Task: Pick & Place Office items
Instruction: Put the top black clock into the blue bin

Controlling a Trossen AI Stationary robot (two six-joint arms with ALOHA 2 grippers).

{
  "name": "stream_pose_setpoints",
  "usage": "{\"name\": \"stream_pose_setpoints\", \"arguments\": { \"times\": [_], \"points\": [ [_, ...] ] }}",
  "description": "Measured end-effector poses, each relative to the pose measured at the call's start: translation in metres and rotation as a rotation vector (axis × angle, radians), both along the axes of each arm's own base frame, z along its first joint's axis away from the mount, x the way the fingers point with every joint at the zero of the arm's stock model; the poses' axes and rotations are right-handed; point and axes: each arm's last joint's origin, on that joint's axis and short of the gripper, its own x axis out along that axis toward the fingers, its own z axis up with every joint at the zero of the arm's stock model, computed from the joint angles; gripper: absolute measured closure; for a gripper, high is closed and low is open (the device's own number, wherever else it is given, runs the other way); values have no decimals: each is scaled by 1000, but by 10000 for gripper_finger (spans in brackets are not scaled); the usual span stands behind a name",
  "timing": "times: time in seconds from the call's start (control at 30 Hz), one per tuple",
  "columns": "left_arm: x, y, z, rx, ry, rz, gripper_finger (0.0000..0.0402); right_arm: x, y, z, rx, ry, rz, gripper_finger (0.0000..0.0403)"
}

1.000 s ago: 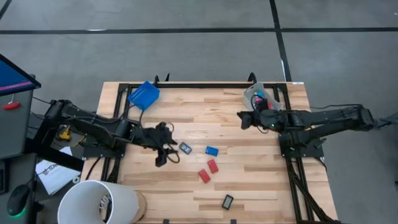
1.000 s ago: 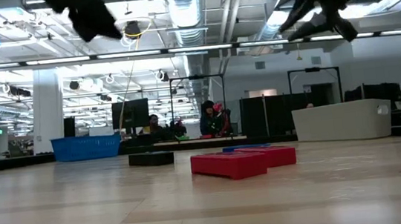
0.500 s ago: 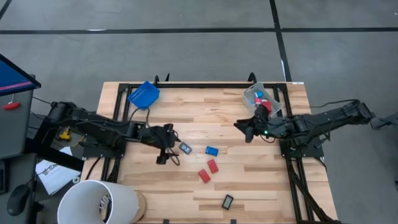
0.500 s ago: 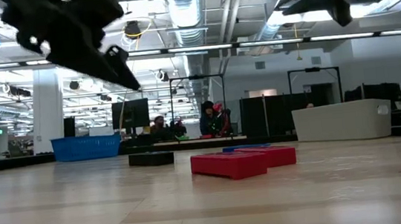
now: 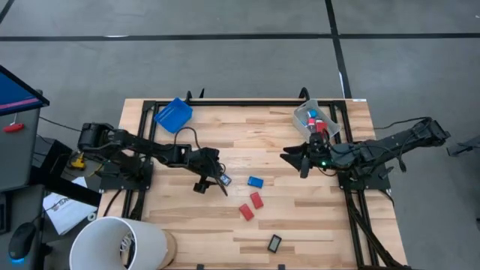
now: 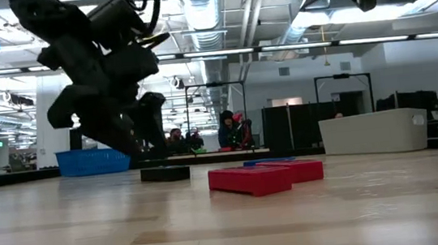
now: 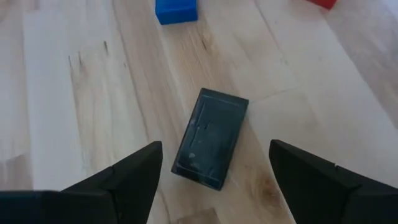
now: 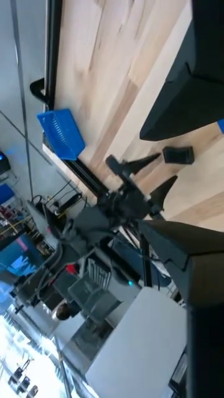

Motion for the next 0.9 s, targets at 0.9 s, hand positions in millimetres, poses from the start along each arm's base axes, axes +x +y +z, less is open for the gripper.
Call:
{"name": "stream_pose_setpoints", "arguments": {
  "times": [0.9],
  "points": [
    [12, 9, -27, -70, 20, 73, 226, 0, 2, 3, 17, -29, 6, 198]
  ]
}}
